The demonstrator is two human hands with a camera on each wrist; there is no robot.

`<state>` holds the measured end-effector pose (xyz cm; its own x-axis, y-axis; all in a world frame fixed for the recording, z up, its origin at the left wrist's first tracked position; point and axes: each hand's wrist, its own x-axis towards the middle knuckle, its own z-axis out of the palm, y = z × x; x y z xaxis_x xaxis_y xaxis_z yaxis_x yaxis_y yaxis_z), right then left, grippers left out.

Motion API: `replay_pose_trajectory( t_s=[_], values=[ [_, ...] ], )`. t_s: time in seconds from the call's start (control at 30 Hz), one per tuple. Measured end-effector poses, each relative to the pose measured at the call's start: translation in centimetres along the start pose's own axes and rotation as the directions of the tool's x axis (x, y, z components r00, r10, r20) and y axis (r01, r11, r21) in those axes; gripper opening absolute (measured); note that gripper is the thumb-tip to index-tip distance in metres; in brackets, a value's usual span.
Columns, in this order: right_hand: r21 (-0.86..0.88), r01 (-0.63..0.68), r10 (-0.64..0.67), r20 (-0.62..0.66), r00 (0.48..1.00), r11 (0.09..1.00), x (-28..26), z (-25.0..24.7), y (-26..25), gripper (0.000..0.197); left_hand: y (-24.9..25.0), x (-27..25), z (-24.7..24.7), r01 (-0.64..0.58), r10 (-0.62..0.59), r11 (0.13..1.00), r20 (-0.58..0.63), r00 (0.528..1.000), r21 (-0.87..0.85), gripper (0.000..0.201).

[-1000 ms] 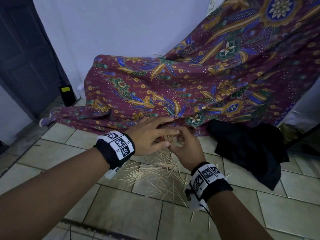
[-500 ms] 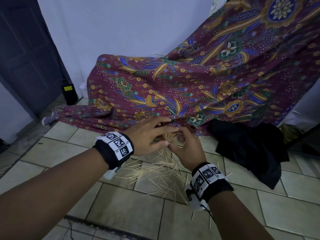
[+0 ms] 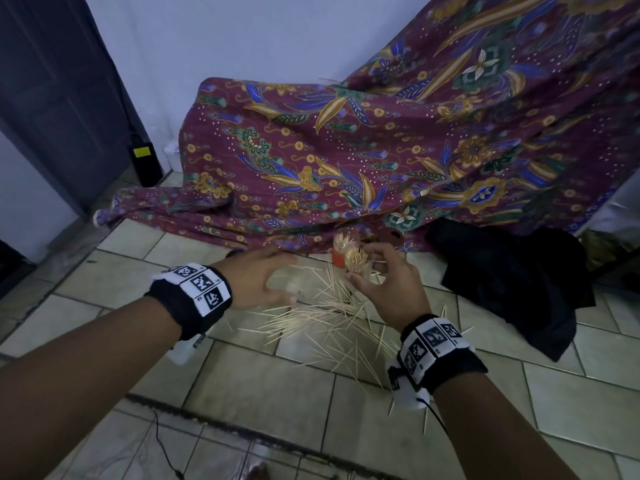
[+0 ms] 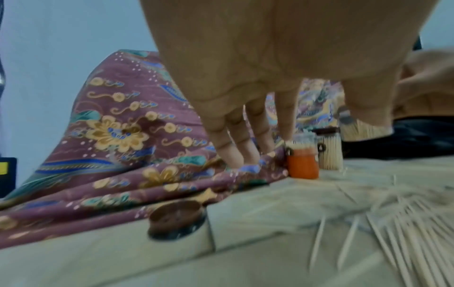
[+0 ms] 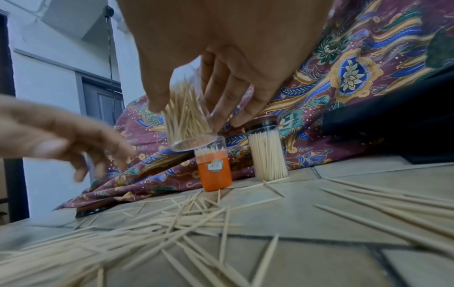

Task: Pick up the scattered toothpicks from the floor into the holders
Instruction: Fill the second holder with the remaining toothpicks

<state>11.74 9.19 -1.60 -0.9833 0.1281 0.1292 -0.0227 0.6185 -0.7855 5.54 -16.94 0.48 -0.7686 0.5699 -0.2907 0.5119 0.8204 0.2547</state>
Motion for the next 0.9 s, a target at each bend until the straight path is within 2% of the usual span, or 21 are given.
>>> replay_pose_trajectory(
  t_s=[0.1,0.17,0.27,0.47,0.67,0.9],
  values=[
    [-0.011,-0.013,0.013,0.006,1.0,1.0,-0.3,-0.1,0.7,0.047,-0.4,-1.0,2.3,0.082,-0.087,0.996,0.155,0.984,0.041,0.105],
    [-0.011,-0.018,0.018,0.01,1.0,1.0,-0.4,-0.2,1.0,0.046,-0.1,-1.4,3.9,0.126,-0.136,0.99,0.17,0.976,0.065,0.11],
    [-0.005,-0.016,0.016,0.029,0.999,1.0,-0.7,-0.4,1.1,0.046,0.9,-1.5,5.5,0.178,-0.187,0.98,0.108,0.976,0.085,0.1],
    [0.031,0.008,-0.009,0.038,0.999,0.999,-1.0,-0.6,1.3,0.044,3.9,-1.0,6.1,0.209,-0.213,0.976,0.07,0.975,0.052,0.066],
    [0.062,0.01,-0.014,0.054,0.998,0.998,-1.3,-0.8,1.8,0.047,6.1,-0.1,5.8,0.205,-0.221,0.963,0.077,0.972,0.174,0.028],
    [0.07,0.021,-0.025,0.054,0.998,0.997,-1.3,-1.1,2.1,0.045,6.6,-0.1,5.6,0.128,-0.164,0.922,0.07,0.984,0.364,0.029]
  ],
)
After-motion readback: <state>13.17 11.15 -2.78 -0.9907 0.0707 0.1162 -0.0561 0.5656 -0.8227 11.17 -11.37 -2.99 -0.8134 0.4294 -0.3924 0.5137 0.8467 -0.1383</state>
